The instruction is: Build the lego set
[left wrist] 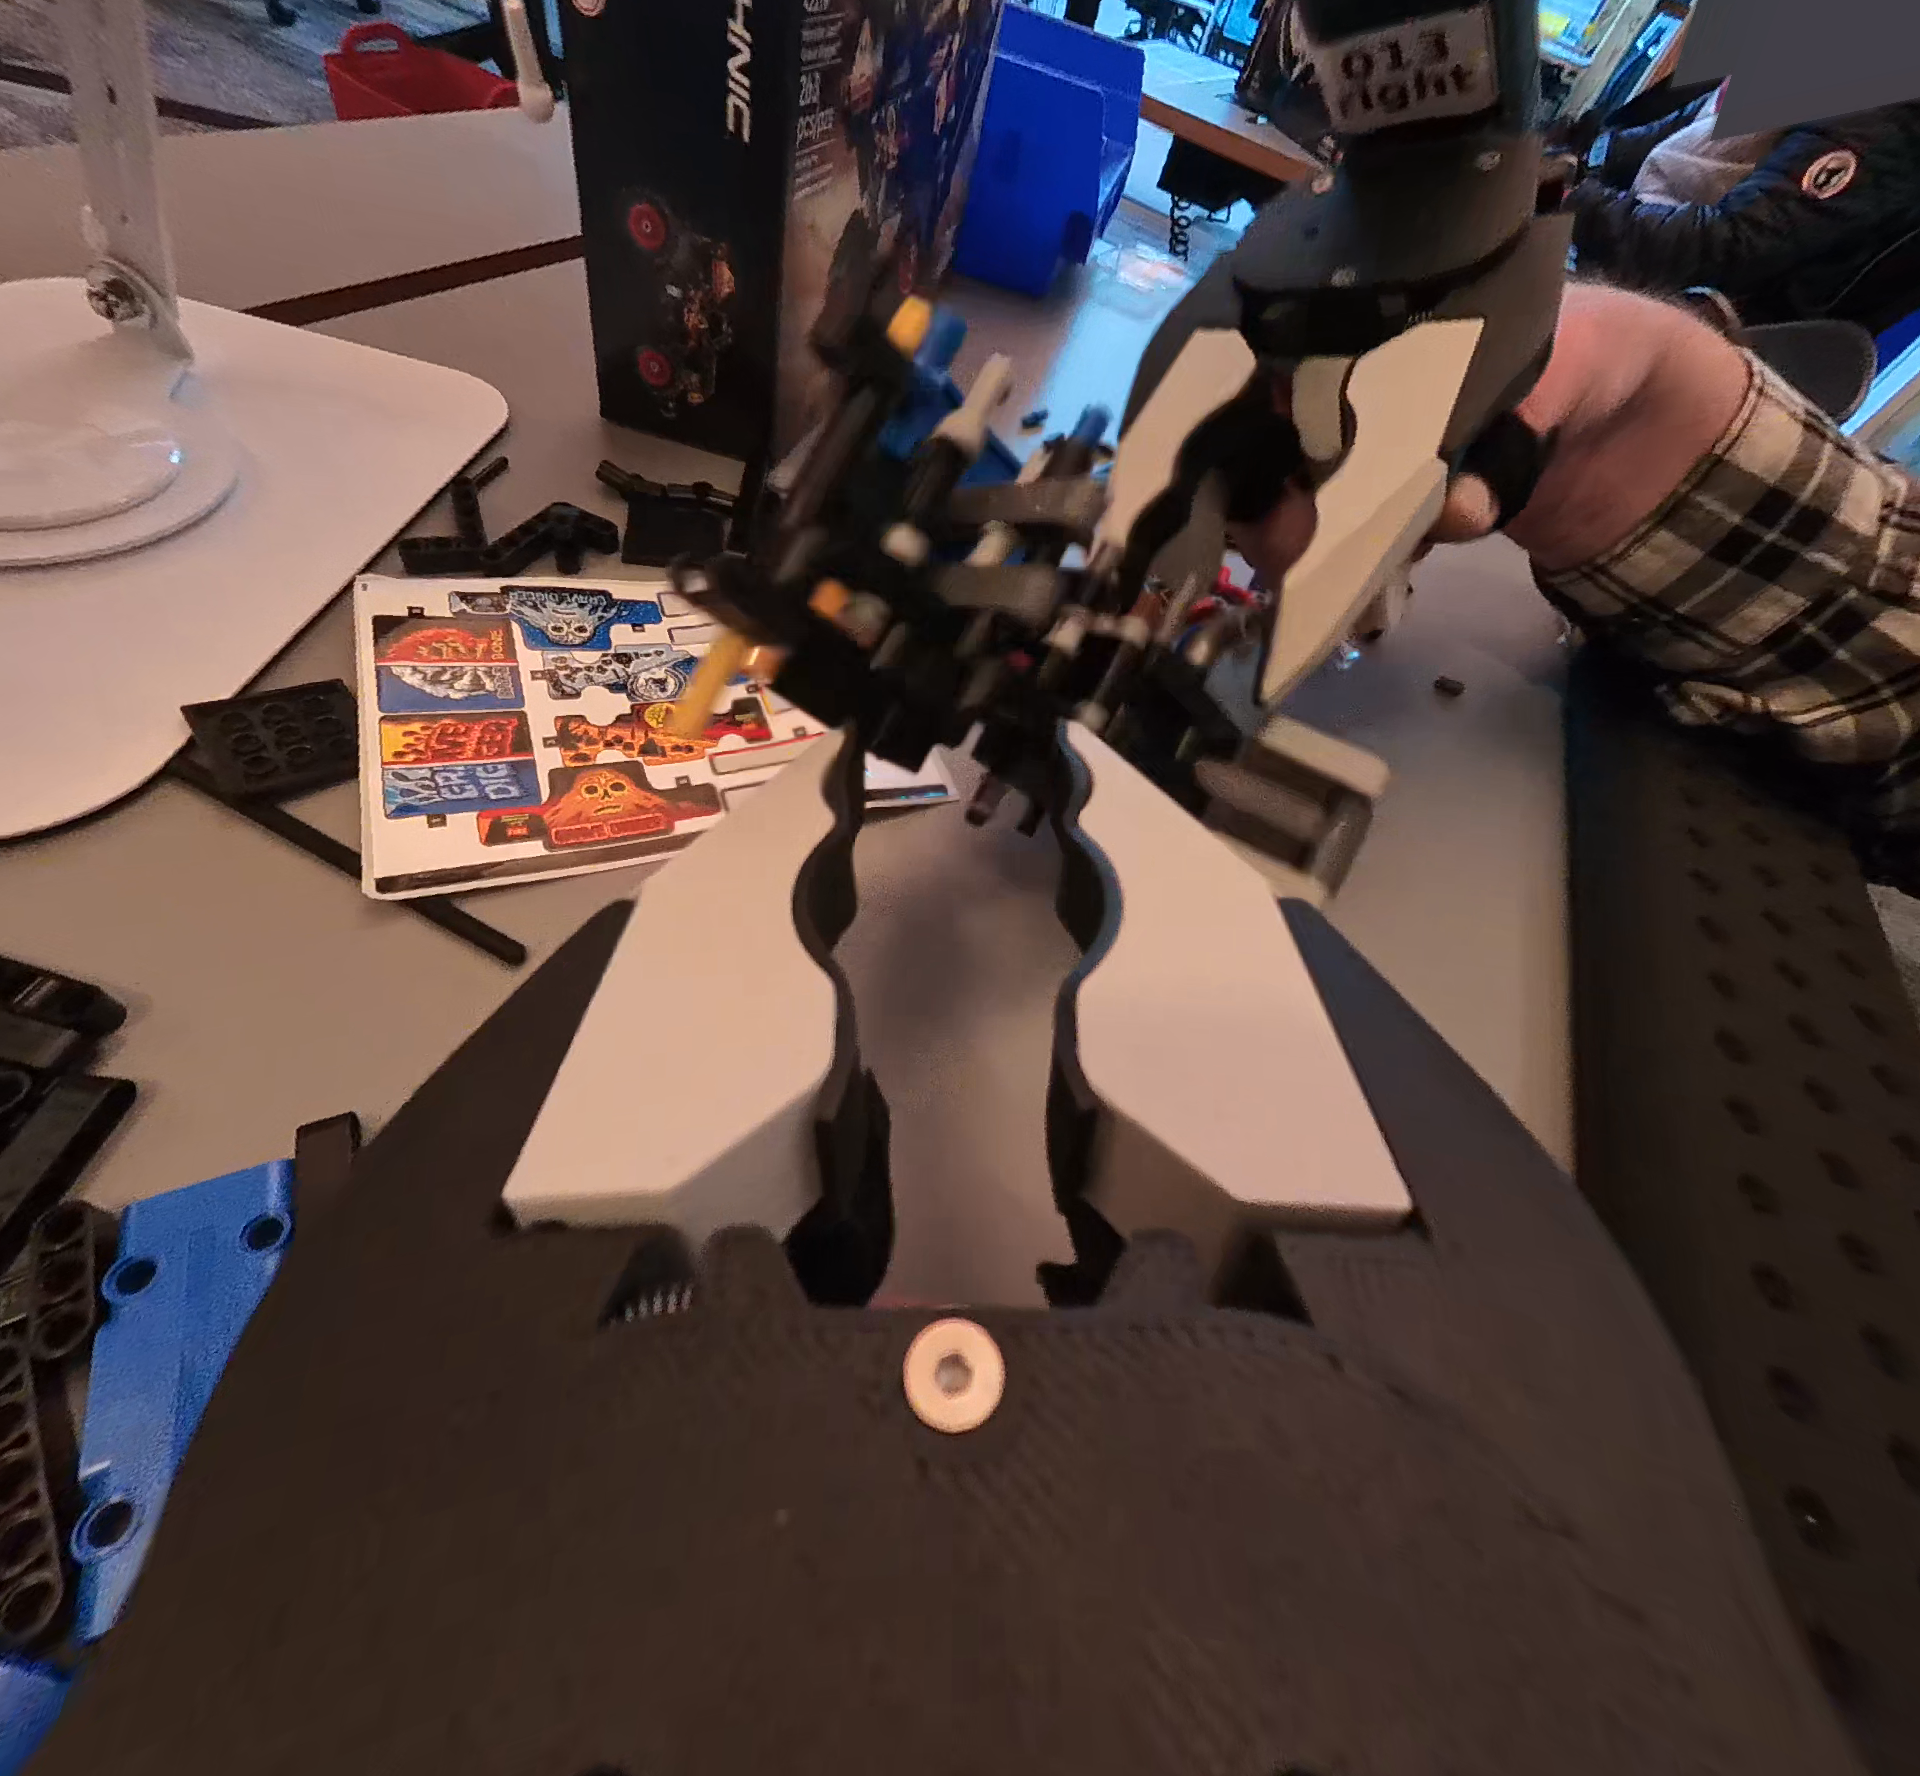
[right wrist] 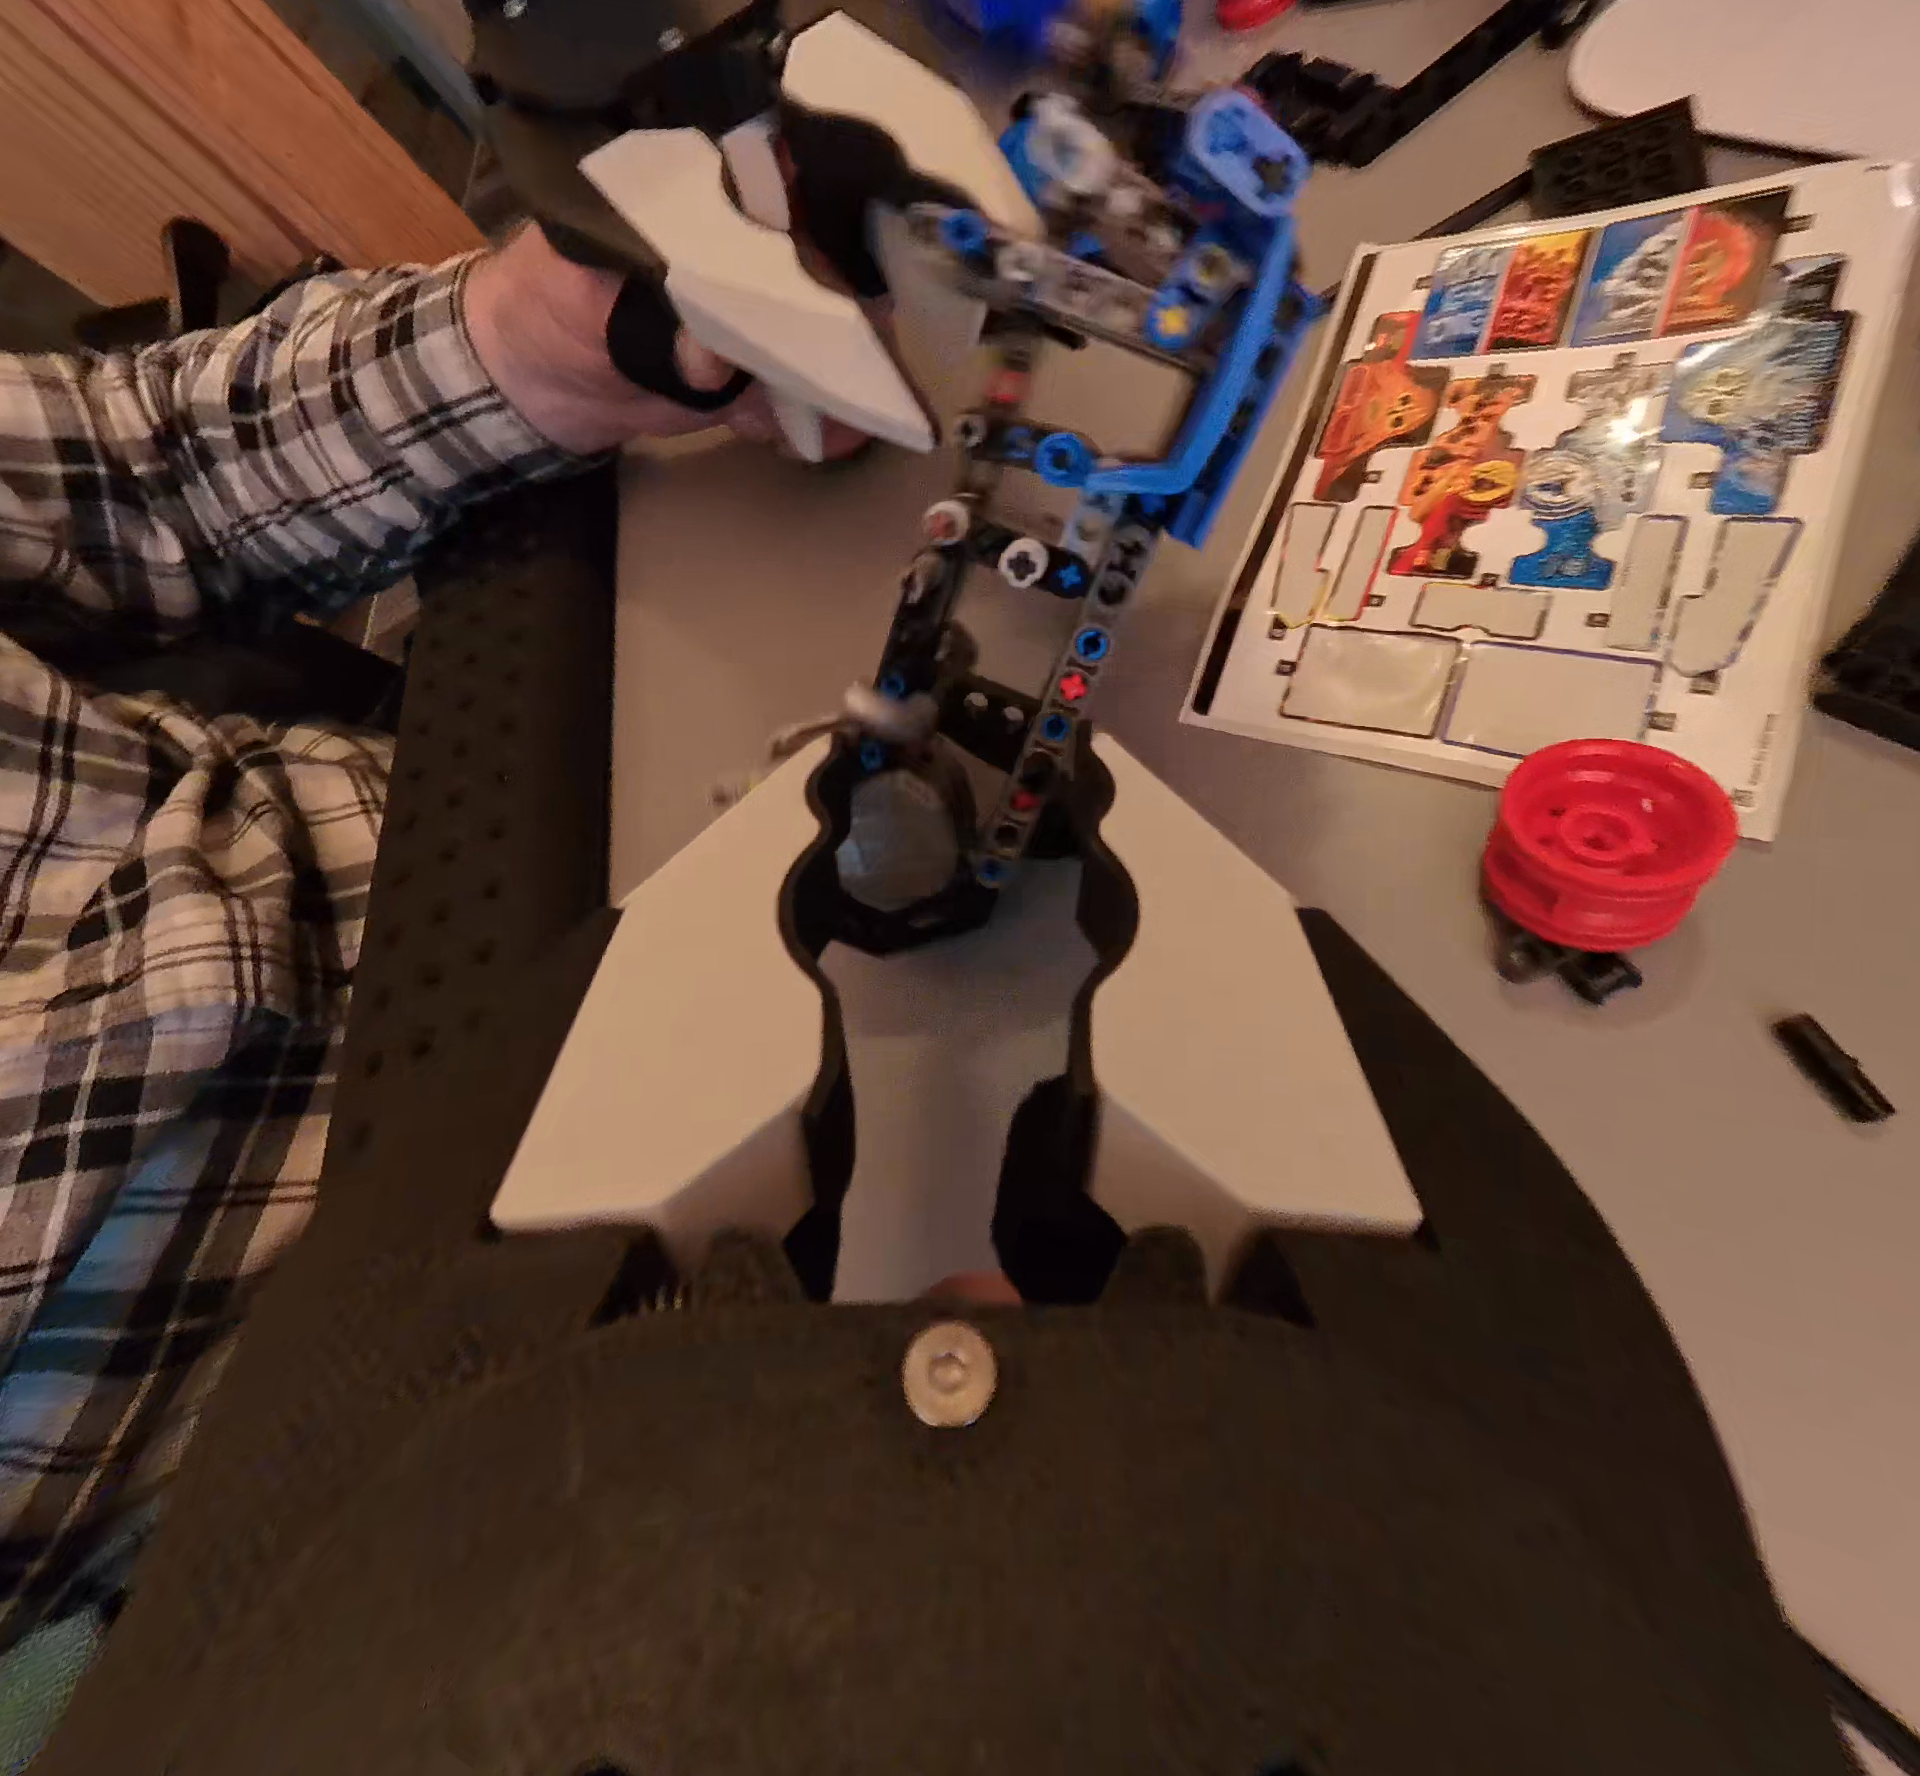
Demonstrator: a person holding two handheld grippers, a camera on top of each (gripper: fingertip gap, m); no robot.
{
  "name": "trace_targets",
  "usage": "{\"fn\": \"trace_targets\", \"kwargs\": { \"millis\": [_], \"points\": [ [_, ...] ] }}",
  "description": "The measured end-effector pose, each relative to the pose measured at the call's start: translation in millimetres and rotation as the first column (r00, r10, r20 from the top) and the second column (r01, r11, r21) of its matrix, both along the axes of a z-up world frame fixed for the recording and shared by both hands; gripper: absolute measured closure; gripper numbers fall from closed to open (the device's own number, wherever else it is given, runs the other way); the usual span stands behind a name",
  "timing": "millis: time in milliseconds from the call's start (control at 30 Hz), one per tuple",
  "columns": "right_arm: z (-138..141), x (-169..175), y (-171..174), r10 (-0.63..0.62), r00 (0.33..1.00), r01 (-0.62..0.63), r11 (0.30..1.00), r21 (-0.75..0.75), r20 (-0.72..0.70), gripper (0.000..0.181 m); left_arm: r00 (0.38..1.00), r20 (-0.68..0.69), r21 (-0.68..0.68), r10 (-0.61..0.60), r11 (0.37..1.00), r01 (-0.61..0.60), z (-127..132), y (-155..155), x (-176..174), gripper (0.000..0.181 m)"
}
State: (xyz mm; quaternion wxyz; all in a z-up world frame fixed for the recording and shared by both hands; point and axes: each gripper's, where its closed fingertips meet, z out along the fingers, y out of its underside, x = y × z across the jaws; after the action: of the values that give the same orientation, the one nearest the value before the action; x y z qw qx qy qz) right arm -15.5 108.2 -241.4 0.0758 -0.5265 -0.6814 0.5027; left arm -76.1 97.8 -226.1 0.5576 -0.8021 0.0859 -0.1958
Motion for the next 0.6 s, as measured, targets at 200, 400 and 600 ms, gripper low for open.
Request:
{"fn": "trace_targets", "kwargs": {
  "millis": [200,400,600],
  "points": [
    [-7,4,-11,0.056,0.998,-0.056,0.998,0.022,0.028,0.147,1.0,0.016,-0.044,-0.002,0.999,0.003,-8,2,-1,0.141],
    [-10,9,-22,0.112,0.993,-0.114,0.993,0.033,0.039,0.146,1.0,0.005,-0.054,-0.005,0.999,0.006,-10,5,-1,0.144],
    [-15,14,-31,0.154,0.986,-0.157,0.987,0.044,0.064,0.144,1.0,-0.015,-0.069,-0.024,0.997,0.023,-12,8,4,0.142]
  ]
}}
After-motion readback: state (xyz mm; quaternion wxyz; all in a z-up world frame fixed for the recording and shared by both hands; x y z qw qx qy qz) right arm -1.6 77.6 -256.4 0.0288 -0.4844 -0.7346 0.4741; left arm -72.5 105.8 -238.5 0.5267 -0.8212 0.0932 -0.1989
